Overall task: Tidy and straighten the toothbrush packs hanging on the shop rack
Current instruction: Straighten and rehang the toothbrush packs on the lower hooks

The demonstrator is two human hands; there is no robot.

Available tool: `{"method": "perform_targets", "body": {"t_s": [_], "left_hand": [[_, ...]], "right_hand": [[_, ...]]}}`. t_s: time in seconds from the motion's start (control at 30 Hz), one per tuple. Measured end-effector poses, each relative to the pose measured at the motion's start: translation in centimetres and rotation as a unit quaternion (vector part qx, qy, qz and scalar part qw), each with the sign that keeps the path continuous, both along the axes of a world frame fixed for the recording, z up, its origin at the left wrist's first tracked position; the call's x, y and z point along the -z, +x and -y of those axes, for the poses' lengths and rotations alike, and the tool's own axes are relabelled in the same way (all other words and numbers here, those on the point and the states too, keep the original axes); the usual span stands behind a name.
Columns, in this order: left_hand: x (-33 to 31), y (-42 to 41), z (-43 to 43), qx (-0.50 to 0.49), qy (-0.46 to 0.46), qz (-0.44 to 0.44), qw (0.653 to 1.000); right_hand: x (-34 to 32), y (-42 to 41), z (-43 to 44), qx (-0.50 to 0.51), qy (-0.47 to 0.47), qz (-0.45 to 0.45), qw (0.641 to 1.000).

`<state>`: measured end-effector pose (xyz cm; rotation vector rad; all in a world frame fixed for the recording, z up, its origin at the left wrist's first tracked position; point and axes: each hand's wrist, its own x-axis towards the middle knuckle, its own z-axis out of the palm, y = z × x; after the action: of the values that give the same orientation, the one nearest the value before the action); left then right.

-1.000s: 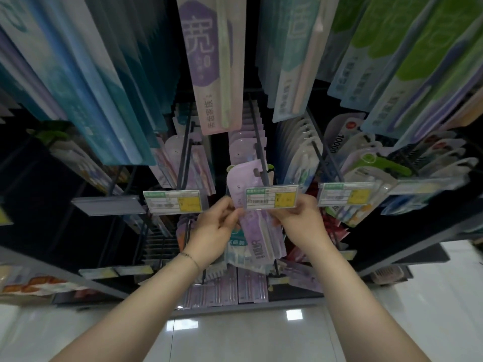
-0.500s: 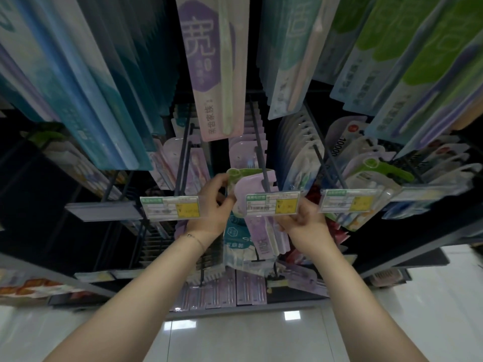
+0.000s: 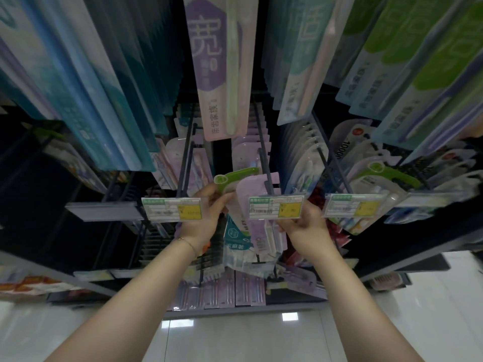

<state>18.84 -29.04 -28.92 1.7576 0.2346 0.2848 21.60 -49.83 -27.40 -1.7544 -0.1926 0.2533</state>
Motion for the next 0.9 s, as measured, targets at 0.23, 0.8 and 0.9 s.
{"method": "perform_targets", "body": {"t_s": [0.23, 0.8, 0.9], "left_hand": [[3.4, -2.3, -4.4, -0.081, -0.031, -0.097, 0.991], [1.3, -8.2, -8.4, -0.099, 0.01, -0.061, 0.993], [1.4, -9.1, -9.9, -0.077, 0.039, -0.057, 0.995]], "right_hand": [[0.5, -0.3, -0.7, 0.032, 0.018, 0.008, 0.999], [3.6, -3.2, -7.8, -0.06, -0.158, -0.005, 0.986], [3.5, -4.0, -9.9, -0.113, -0.184, 0.0, 0.976]]}}
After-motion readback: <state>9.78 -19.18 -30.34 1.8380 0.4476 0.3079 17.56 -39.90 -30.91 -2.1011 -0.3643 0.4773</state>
